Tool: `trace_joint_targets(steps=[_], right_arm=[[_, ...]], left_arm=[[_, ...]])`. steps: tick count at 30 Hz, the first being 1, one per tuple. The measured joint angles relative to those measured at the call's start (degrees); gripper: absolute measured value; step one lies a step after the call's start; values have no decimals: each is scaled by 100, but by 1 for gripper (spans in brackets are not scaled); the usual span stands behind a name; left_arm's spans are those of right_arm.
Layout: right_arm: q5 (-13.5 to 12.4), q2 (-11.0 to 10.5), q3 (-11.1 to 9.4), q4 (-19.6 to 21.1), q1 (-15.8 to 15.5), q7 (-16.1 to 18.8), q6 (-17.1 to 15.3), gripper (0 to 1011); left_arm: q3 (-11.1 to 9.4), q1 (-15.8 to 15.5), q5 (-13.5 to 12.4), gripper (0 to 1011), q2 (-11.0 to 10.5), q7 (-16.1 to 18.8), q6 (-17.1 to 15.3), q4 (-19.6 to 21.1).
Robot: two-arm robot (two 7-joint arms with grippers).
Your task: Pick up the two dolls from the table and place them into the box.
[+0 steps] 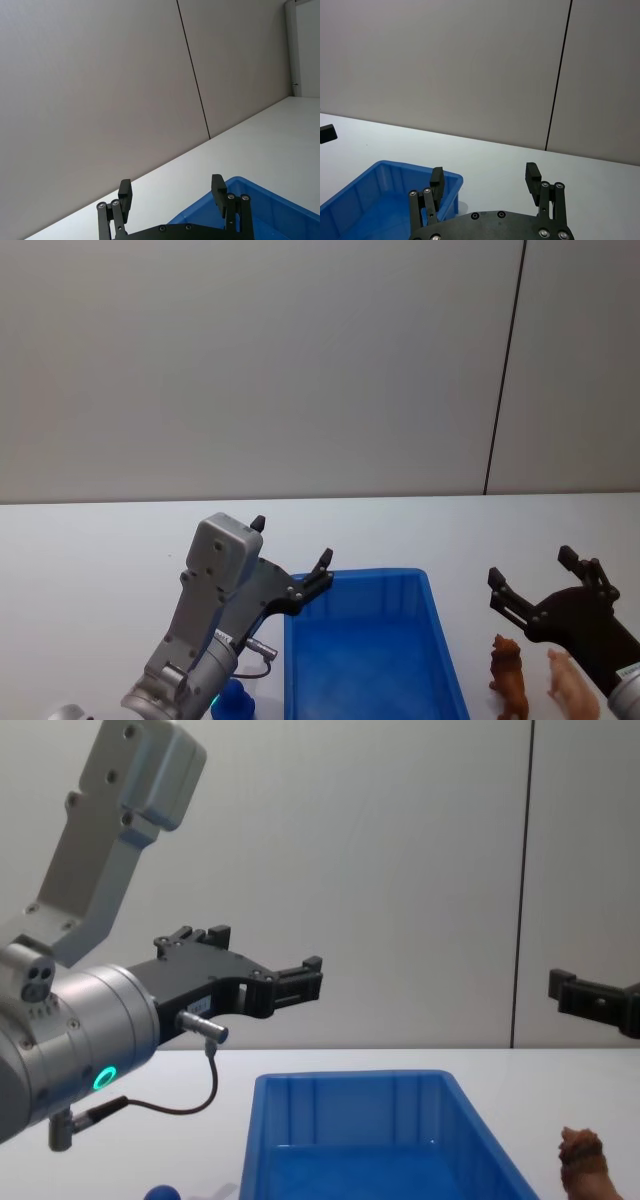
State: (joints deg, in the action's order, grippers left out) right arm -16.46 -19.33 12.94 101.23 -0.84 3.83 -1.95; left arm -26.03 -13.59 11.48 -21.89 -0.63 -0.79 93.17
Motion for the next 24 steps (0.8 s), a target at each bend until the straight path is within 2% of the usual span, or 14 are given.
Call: trace_joint_targets(steps=[24], right_arm=[[0, 0, 0, 0, 0, 0, 0, 1001]], left_arm=[[0, 0, 0, 1001, 0, 0, 0, 0]])
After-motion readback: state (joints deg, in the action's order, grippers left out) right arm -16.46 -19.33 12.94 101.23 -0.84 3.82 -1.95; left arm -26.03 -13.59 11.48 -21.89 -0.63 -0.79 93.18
